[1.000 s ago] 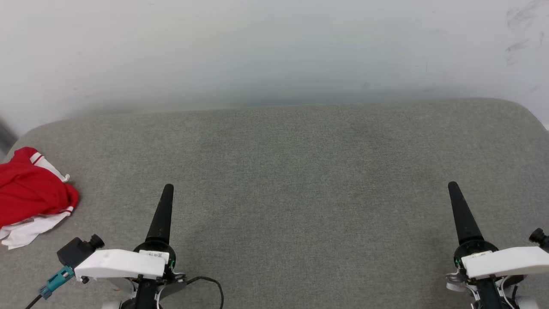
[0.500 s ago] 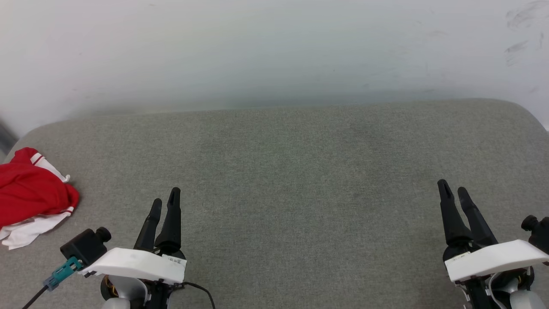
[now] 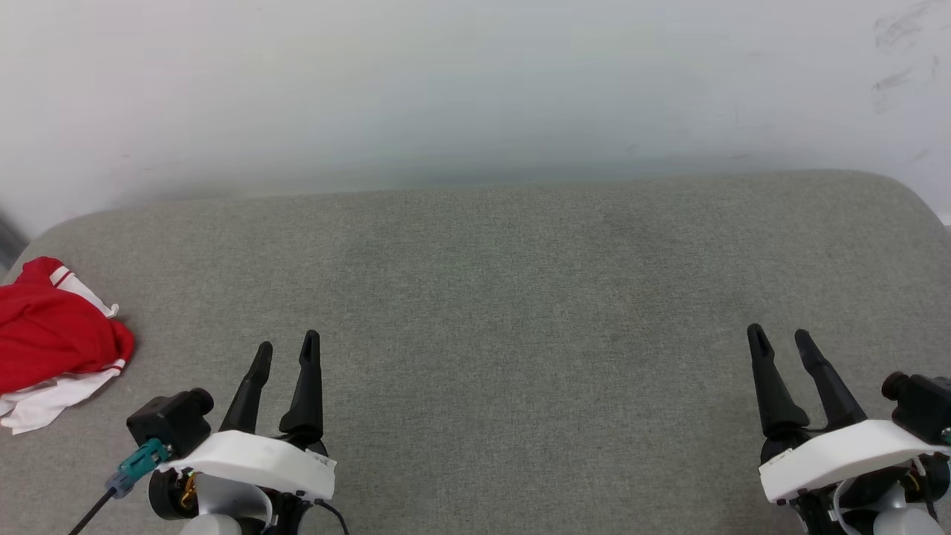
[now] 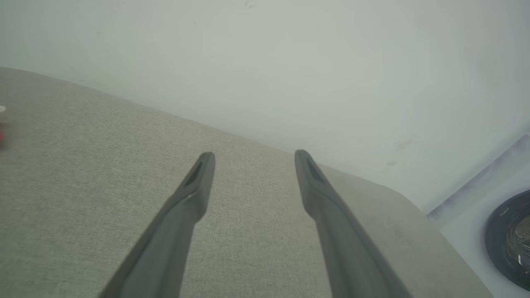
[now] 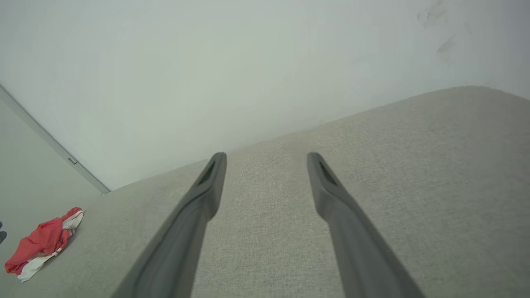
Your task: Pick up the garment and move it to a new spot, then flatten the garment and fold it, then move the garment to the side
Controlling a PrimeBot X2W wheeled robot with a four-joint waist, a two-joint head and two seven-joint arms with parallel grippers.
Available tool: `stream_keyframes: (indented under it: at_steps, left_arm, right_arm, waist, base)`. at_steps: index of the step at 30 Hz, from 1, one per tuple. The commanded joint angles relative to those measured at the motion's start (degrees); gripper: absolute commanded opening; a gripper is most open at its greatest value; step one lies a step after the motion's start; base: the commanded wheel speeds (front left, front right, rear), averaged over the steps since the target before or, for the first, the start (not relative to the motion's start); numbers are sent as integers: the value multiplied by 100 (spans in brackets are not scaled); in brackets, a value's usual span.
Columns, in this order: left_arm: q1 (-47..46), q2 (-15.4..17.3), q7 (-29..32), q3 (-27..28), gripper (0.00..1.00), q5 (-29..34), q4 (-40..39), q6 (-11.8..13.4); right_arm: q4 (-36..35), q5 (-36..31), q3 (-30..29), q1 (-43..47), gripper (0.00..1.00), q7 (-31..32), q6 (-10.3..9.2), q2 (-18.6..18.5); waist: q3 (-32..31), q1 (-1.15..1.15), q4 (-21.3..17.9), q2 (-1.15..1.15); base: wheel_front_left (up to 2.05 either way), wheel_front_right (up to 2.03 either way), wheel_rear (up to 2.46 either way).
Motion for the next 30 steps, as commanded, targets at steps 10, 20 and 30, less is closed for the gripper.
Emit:
stream_keyframes:
  at_steps: [10, 20, 30]
  left_arm:
    - [32, 42, -181, -43, 100, 793, 34, 47]
    - [77, 32, -314, -16, 100, 1320, 139, 90]
    - [51, -27, -436, -5, 100, 1675, 251, 49]
  right_arm:
    - [-115, -748, 3, 18, 100, -33, 2, 63]
    - [-191, -1261, 27, 52, 100, -70, 1, 92]
    - [-236, -1640, 9, 107, 100, -102, 1, 141]
  waist:
    - [6, 0, -24, 0]
    - [3, 0, -44, 0]
    - [-5, 0, -60, 0]
  base:
    - [0, 0, 0]
    - [0, 0, 0]
    - [0, 0, 0]
